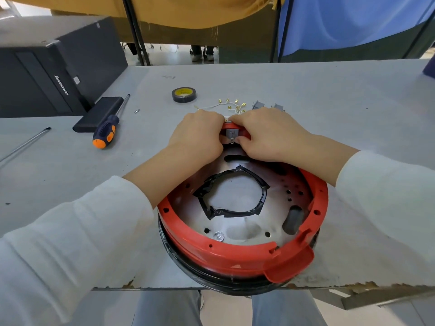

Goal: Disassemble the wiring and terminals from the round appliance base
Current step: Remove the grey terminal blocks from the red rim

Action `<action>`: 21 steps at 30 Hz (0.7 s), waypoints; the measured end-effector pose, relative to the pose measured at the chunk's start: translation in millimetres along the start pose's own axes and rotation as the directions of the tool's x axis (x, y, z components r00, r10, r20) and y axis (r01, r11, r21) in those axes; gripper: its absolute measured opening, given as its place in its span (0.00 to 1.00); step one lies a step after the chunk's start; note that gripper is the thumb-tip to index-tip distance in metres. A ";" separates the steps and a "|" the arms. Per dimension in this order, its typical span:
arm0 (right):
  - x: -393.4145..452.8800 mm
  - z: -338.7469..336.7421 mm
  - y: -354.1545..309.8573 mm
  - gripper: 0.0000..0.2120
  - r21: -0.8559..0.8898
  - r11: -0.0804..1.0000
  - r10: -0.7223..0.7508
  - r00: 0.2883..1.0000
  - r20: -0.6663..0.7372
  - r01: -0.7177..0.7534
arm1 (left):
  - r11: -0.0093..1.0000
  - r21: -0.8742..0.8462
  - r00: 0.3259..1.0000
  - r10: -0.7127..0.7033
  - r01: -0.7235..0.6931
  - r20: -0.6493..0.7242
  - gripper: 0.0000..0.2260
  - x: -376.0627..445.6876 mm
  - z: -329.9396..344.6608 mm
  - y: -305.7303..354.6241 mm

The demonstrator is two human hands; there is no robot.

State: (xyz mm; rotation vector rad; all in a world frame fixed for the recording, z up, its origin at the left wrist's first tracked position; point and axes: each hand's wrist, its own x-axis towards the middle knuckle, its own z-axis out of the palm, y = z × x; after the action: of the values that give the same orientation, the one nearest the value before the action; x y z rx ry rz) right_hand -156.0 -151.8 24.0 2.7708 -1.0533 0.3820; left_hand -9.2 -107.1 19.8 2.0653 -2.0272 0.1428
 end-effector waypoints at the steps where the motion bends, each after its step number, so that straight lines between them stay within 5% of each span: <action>1: 0.1 0.0 0.5 0.11 0.000 1.000 -0.002 1.000 0.004 0.002 | 1.000 -0.008 1.000 0.000 0.000 0.000 0.06 -0.3 -0.2 -0.2; 14: -2.1 -1.6 5.7 0.22 0.145 0.989 0.035 0.999 0.004 -0.035 | 0.991 -0.126 0.999 -0.040 0.041 0.006 0.08 2.0 0.9 -6.2; 21: 1.5 0.8 7.4 0.13 0.099 0.995 0.028 0.998 -0.055 -0.023 | 0.993 -0.106 0.998 -0.058 0.055 -0.020 0.08 4.9 2.9 -6.3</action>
State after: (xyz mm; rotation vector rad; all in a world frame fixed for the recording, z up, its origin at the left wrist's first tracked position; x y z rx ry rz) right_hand -159.7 -158.5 24.1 2.8165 -1.0857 0.5255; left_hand -3.1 -112.5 17.5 2.0439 -1.9175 0.0479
